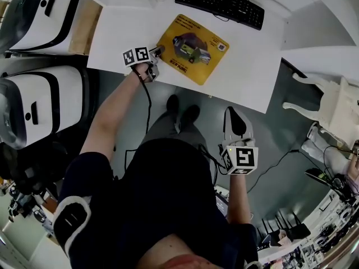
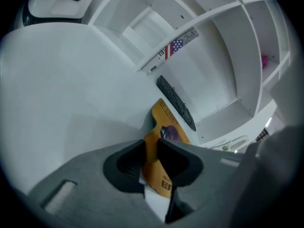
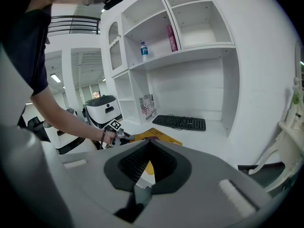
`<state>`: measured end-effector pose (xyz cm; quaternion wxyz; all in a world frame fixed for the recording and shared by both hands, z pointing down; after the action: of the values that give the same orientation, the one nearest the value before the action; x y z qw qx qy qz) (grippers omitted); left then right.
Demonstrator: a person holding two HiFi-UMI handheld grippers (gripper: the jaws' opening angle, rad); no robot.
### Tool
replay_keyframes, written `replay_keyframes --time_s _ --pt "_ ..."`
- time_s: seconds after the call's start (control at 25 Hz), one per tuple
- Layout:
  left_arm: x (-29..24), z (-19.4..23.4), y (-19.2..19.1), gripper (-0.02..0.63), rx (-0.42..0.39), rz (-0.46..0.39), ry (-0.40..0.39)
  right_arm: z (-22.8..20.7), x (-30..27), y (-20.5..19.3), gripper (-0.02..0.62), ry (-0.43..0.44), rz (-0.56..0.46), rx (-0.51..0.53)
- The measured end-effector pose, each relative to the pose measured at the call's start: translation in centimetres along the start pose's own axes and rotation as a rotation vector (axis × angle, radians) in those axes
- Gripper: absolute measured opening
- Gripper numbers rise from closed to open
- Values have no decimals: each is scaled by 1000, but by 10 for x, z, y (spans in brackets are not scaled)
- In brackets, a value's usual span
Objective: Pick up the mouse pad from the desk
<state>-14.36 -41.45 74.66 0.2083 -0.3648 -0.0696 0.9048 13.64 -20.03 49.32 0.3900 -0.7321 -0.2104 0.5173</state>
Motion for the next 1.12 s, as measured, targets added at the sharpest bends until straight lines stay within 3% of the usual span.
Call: replay_keyframes --time_s 0.24,0.68,1.12 --pt "-4 -1 -2 20 -8 45 13 1 -2 6 -2 5 -2 13" --pt "14 -26 3 15 -16 -26 -78 5 1 10 -2 2 -15 22" --pt "44 -93 6 14 -107 -99 -206 3 10 10 -2 -8 -34 24"
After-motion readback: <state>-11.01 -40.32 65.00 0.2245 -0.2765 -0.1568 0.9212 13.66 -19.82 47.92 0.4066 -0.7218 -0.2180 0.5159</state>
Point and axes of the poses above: the fingertips, and each gripper's own axes: x backward along the fingers, z to its left, y out of its top, the point moved 2 cm from there along x, backward along the fingers, and after that the axes turned 6 degrees about z, right-handed, at the moved point
